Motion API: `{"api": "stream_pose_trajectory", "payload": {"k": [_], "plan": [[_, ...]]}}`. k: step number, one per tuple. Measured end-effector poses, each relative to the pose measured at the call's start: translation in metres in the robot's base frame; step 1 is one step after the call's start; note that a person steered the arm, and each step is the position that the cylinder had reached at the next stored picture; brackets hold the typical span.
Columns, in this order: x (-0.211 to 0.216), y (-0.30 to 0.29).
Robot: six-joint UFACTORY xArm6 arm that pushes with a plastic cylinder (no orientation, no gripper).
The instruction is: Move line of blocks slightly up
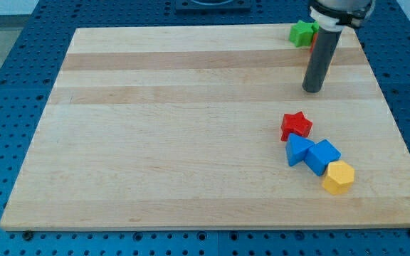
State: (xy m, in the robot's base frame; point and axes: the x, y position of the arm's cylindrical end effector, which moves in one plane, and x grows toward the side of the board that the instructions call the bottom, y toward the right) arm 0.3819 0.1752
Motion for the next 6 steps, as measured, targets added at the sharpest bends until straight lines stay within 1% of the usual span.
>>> {"api": "stream_pose_trajectory", "payload": {"k": [1, 2, 4, 5, 6], "plan": [[-0.003, 0.013], [-0.019, 0.022], [-0.069, 0.022], [-0.073, 0.022], [-0.043, 0.022]]}}
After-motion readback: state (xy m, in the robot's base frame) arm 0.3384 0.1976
